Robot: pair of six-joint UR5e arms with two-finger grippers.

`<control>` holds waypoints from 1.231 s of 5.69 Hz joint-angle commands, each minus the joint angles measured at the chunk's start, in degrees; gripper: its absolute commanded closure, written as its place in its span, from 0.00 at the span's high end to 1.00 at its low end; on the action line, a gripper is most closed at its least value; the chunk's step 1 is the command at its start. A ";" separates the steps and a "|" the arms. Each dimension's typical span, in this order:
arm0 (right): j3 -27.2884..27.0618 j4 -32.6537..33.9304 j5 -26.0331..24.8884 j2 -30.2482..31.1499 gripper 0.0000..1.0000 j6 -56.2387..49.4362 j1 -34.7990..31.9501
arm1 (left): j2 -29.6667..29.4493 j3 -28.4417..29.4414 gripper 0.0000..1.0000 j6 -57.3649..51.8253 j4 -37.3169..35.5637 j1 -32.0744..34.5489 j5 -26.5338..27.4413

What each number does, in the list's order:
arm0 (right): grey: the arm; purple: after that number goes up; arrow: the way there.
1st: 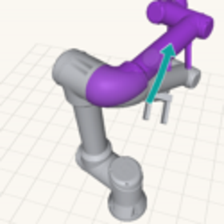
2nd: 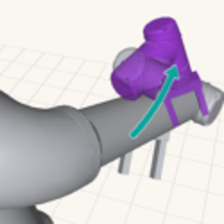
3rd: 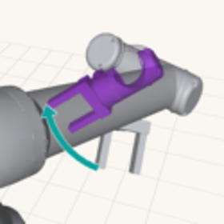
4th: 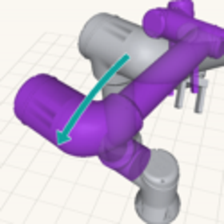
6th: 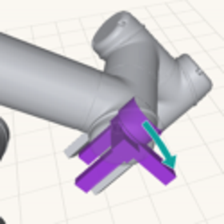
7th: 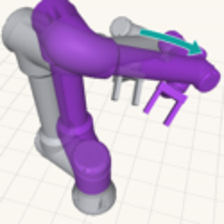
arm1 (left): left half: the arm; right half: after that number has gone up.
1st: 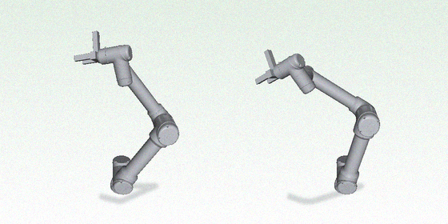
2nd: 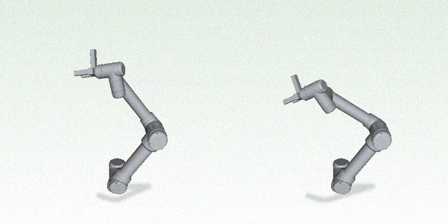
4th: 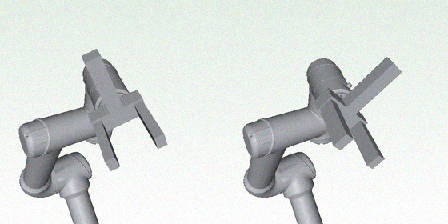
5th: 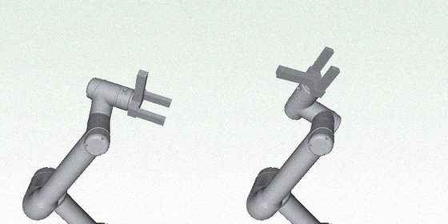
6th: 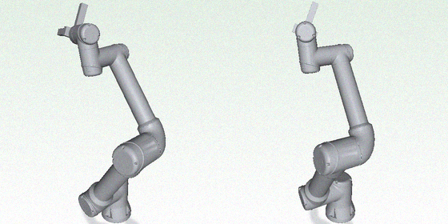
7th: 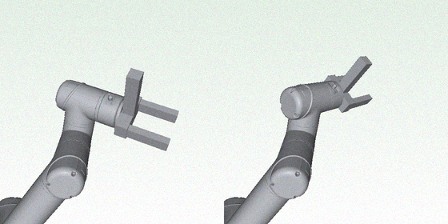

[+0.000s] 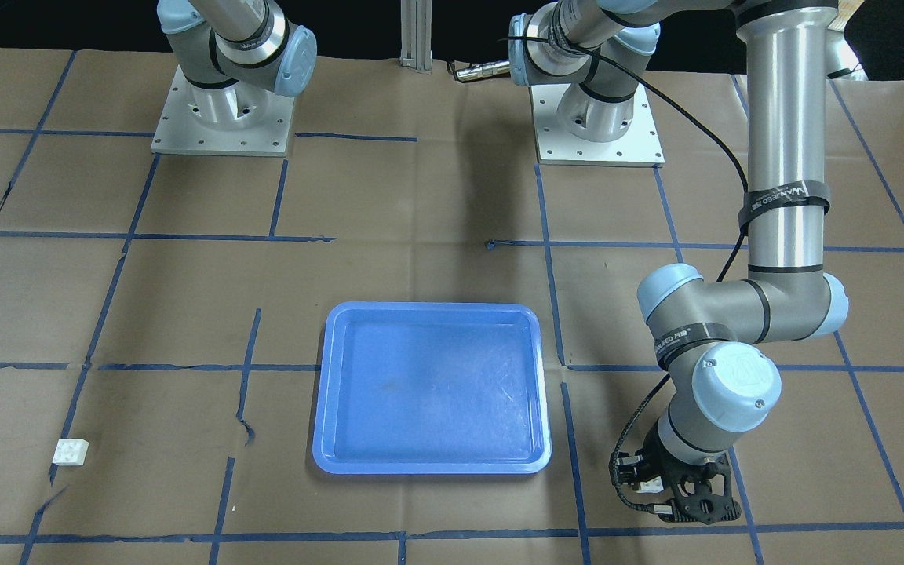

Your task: Assemble white blocks and place on blue tray

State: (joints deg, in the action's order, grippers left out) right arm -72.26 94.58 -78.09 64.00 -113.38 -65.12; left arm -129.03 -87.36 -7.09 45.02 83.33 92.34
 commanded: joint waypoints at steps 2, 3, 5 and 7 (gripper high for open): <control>-1.81 -0.72 9.26 -10.27 1.00 -10.94 5.70 | 8.13 -2.54 0.06 -7.18 4.43 6.45 -1.72; -4.53 0.24 9.62 -10.91 1.00 -11.16 5.80 | 12.00 -3.68 0.06 -8.89 7.42 11.37 -1.64; -6.57 2.52 16.10 -11.78 1.00 -11.08 5.80 | 11.79 -7.63 0.06 -17.02 7.27 21.39 -1.11; -6.93 7.97 16.04 -15.74 1.00 -11.25 5.80 | 9.59 -8.00 0.06 -38.31 6.75 25.21 1.59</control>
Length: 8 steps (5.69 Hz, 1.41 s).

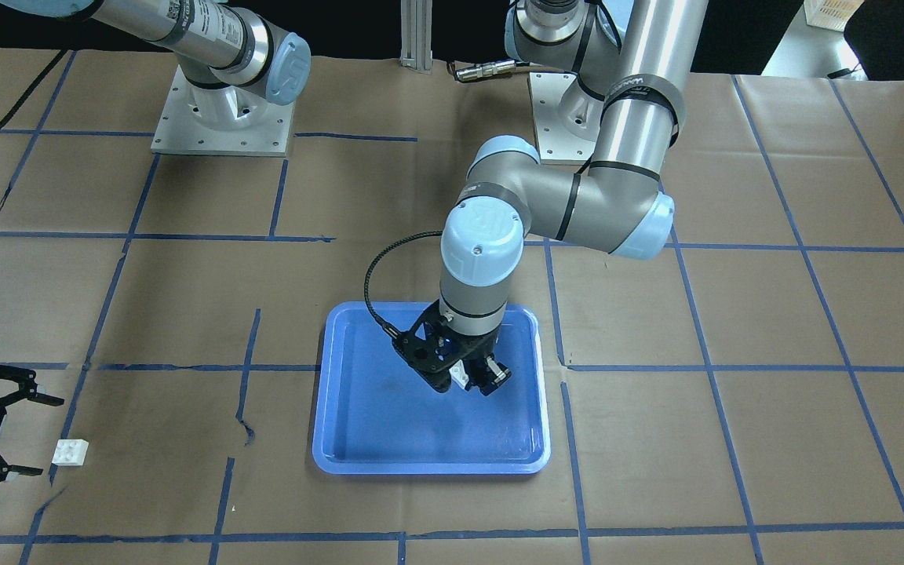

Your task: Assemble white blocks and place on blue tray

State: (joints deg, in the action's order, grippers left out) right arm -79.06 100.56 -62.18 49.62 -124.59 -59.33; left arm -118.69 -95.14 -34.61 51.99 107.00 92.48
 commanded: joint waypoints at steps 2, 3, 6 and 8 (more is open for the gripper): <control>-0.22 1.13 0.13 -1.55 0.98 0.05 -0.08 | -0.84 -2.58 0.08 -24.07 -6.61 1.72 1.12; -0.22 1.22 0.13 -1.46 0.78 -0.04 -0.34 | -0.14 -6.08 0.08 -24.62 -10.03 1.72 1.12; -0.13 1.92 0.04 -1.46 0.30 -0.30 -0.35 | -0.93 -8.49 0.12 -29.89 -15.70 1.72 -2.28; 0.31 1.75 0.21 -0.15 0.27 0.22 -0.70 | -1.88 -8.83 0.26 -29.29 -15.96 1.63 -2.13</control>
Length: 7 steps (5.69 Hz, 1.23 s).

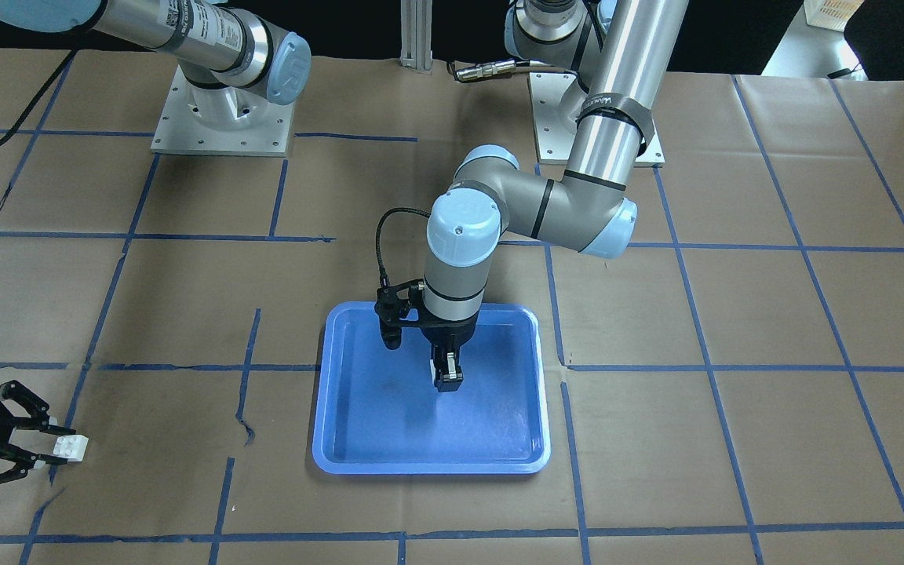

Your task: Assemble white blocks and place on blue tray

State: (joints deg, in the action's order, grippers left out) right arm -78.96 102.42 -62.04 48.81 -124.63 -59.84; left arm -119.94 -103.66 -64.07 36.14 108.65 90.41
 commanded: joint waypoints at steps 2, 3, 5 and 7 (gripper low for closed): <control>-0.14 -8.22 -0.10 6.97 0.30 0.36 -0.45 | -0.66 -0.05 0.88 -0.60 0.59 -0.11 0.20; -0.22 -11.77 -0.10 9.78 0.31 0.44 -0.62 | -0.21 0.30 0.99 -0.53 1.21 -0.11 0.29; -0.14 -10.93 0.08 10.43 0.31 0.62 -0.98 | 7.39 5.80 0.99 -0.44 19.28 -0.46 0.55; -2.05 -12.16 3.83 10.86 0.31 0.62 -2.46 | 15.31 13.63 0.99 0.26 38.91 -2.03 0.38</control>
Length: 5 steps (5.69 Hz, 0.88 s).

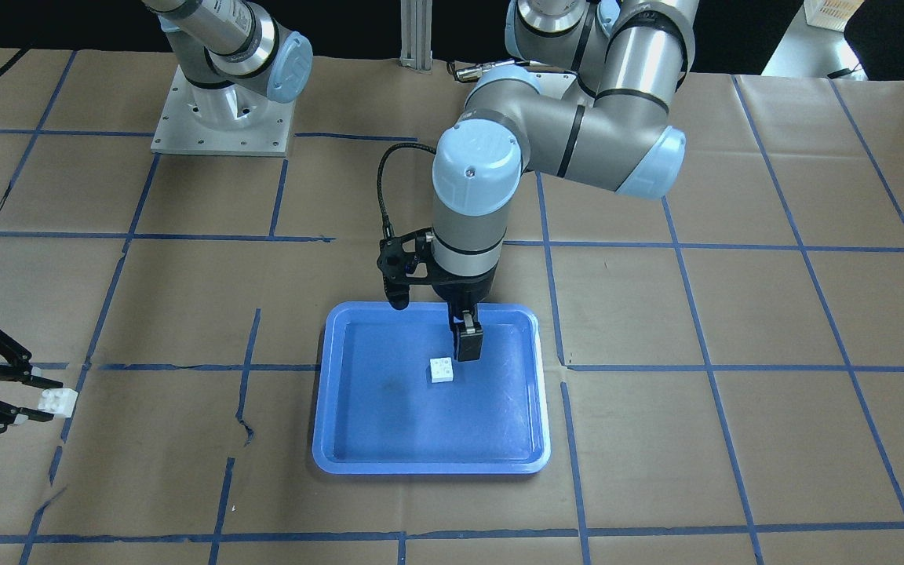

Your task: Assemble white blocks and place on blue tray

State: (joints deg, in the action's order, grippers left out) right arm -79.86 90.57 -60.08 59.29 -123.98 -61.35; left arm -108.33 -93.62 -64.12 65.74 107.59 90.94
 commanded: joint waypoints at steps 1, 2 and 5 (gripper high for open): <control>-3.00 -0.22 3.99 1.34 0.31 -0.04 -5.75 | 8.01 5.97 0.99 0.75 17.15 -1.50 -0.50; -5.37 0.91 7.58 2.31 0.31 0.66 -9.54 | 12.23 4.95 0.99 5.80 17.92 -2.03 -0.41; -12.85 25.79 10.34 1.80 0.31 21.75 -23.15 | 15.87 4.50 0.99 17.30 19.16 -7.02 0.03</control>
State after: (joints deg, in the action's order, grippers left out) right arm -90.71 107.52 -49.96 61.33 -110.63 -79.51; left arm -93.24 -88.99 -51.84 84.76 102.25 90.86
